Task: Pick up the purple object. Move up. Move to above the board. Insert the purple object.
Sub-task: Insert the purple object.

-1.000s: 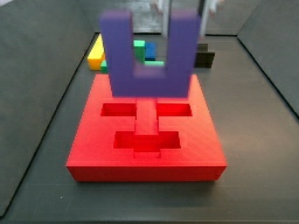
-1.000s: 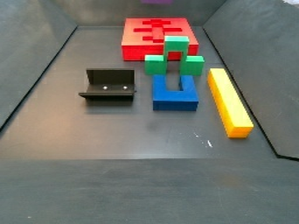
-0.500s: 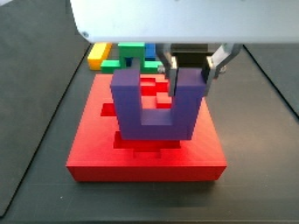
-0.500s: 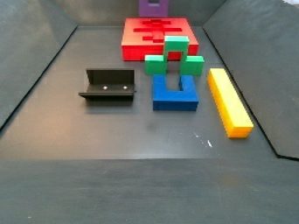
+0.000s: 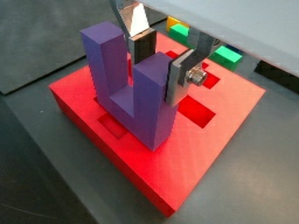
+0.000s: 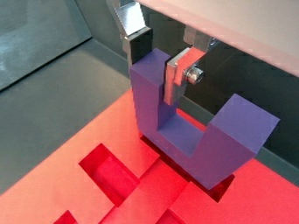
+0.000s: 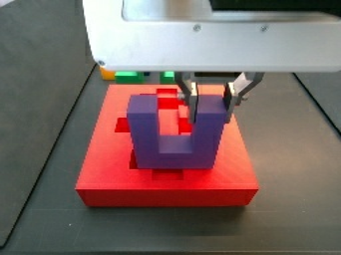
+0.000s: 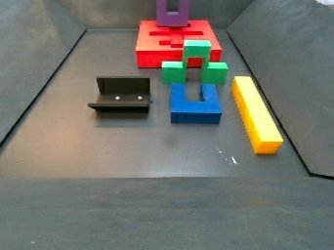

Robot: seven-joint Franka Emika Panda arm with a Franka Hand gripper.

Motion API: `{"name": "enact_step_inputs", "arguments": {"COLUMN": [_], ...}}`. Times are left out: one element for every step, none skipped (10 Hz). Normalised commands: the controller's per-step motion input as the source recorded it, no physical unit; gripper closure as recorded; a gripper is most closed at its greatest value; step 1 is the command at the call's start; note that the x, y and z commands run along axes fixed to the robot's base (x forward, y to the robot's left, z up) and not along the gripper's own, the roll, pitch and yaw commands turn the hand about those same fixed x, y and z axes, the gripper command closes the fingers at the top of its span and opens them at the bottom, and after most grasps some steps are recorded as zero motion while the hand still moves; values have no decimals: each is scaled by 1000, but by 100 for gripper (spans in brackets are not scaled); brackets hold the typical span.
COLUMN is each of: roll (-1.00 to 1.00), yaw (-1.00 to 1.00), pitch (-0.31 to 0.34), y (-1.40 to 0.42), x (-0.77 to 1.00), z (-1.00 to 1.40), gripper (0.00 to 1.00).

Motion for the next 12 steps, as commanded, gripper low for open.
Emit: {"name": "enact_step_inputs", "arguments": {"roll": [-84, -50, -30, -14, 0, 0, 0, 17, 29, 16, 4, 3], "yaw": [14, 0, 0, 14, 46, 94, 91, 57, 31, 14, 0, 0], "pitch": [-60, -60, -66, -74, -73, -69, -61, -36, -20, -30, -59, -99], "y": [0, 14, 11, 0, 0, 0, 0, 0, 0, 0, 0, 0], "x": [-157, -266, -306, -249, -149, -6, 0, -46, -43, 0, 0, 0], "z": [0, 0, 0, 0, -54, -103, -146, -200, -214, -234, -323, -480], "gripper": [100, 100, 100, 100, 100, 100, 100, 100, 100, 100, 100, 100]}}
